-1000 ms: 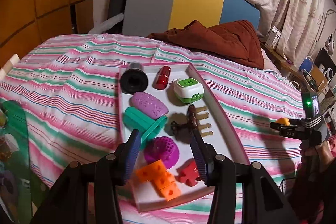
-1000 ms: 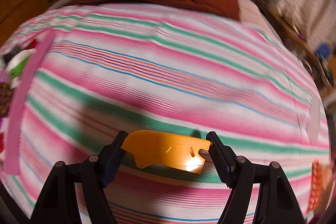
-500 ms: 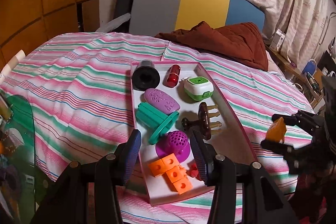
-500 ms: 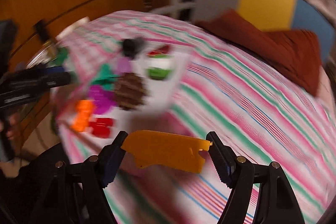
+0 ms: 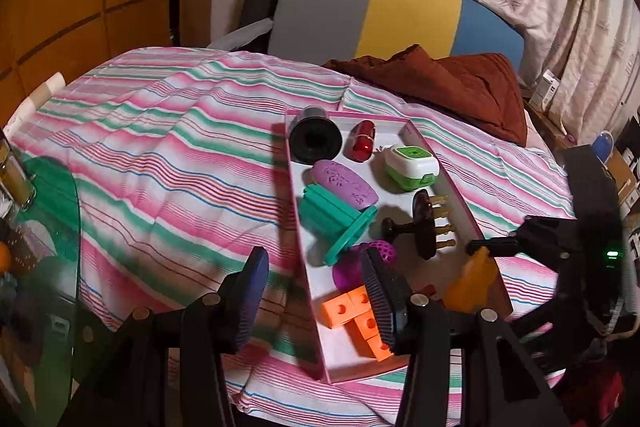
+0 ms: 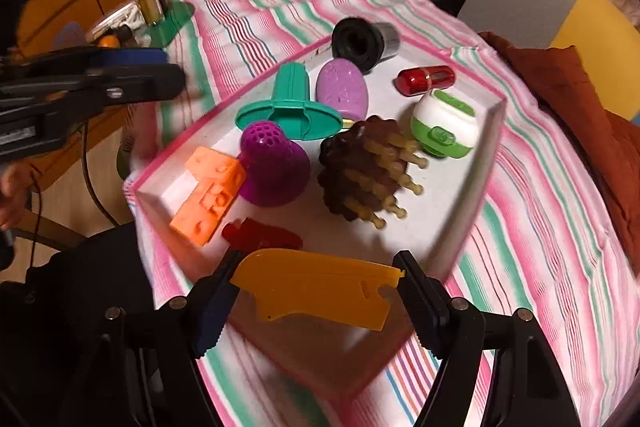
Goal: Organize rigid objects
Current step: 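Carry the yellow piece into the tray and open the right gripper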
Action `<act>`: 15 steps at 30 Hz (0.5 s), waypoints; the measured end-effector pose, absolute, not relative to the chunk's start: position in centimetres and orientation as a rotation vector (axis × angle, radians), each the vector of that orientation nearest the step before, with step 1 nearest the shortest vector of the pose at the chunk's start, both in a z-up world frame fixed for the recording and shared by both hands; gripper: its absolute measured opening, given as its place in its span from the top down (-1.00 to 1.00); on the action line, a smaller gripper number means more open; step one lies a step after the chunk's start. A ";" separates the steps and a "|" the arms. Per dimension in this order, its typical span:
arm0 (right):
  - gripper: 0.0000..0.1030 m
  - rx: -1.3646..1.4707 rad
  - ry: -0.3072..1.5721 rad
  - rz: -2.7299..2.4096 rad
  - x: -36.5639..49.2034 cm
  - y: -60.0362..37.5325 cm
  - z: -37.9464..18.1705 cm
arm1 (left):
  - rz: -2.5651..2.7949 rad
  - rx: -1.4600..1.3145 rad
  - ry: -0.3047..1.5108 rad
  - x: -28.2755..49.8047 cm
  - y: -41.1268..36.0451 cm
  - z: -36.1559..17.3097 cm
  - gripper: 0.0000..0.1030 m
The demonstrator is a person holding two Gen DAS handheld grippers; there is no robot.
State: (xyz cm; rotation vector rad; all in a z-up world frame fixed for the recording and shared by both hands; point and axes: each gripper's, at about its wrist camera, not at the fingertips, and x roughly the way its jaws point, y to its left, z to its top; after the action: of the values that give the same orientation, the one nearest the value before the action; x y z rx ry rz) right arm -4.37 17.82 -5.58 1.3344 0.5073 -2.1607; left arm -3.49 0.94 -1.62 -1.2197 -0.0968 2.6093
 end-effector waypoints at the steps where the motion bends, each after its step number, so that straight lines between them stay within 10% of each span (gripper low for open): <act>1: -0.48 1.342 0.517 -2.162 -4.7 17.6 -6.0 | 2.614 -1.218 -0.090 -3.5 0.9 -1.6 0.05; 15: -0.83 1.311 0.348 -2.312 -4.7 19.2 -6.4 | 2.737 -1.197 -0.028 -3.2 0.6 -1.3 -0.41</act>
State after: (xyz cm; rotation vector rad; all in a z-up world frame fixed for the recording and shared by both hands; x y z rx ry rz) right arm -4.68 19.16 -6.38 1.3109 0.3482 -2.3124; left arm -3.23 0.62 -1.25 -1.1970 -0.0280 2.7367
